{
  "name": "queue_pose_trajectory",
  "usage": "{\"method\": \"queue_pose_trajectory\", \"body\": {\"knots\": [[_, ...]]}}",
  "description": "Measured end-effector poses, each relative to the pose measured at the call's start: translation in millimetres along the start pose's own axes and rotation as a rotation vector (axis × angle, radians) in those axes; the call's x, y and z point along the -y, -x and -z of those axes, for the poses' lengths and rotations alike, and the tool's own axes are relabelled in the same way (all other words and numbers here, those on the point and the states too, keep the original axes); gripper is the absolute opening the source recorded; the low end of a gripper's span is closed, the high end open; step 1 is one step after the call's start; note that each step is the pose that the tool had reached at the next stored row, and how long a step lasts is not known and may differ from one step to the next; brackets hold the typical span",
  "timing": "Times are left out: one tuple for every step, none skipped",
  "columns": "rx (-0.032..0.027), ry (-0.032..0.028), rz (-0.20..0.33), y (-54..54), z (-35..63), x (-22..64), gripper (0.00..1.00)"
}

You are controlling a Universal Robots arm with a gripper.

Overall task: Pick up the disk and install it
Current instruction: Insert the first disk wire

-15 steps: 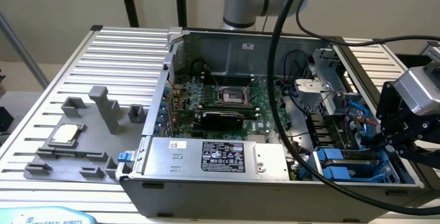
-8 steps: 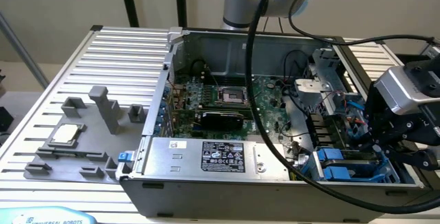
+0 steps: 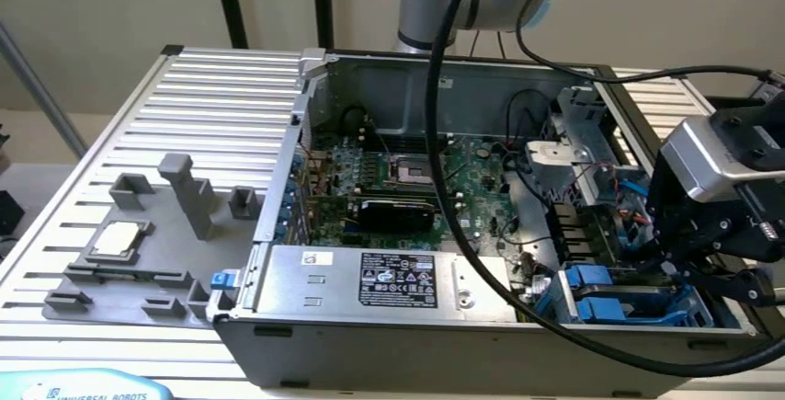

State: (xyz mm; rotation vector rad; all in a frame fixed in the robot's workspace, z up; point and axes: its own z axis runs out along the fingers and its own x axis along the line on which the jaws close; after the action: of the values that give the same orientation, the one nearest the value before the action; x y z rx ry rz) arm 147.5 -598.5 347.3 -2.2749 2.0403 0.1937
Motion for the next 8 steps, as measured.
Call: {"method": "queue_pose_trajectory", "body": {"knots": [[-0.0042,-0.0004,-0.006,0.0,-0.2,0.0,0.16],[-0.0076,-0.0009,-0.012,-0.1,-0.4,-0.1,0.16],[-0.01,-0.0014,-0.019,-0.1,-0.7,-0.1,0.16],[-0.0113,-0.0017,-0.026,-0.1,-1.0,-0.2,0.16],[-0.0123,-0.002,-0.032,-0.2,-1.1,-0.2,0.16],[-0.013,-0.0024,-0.038,-0.2,-1.2,-0.2,0.16],[-0.0131,-0.0027,-0.044,-0.1,-1.4,-0.2,0.16],[-0.0132,-0.0032,-0.051,-0.1,-1.6,-0.2,0.16]]}}
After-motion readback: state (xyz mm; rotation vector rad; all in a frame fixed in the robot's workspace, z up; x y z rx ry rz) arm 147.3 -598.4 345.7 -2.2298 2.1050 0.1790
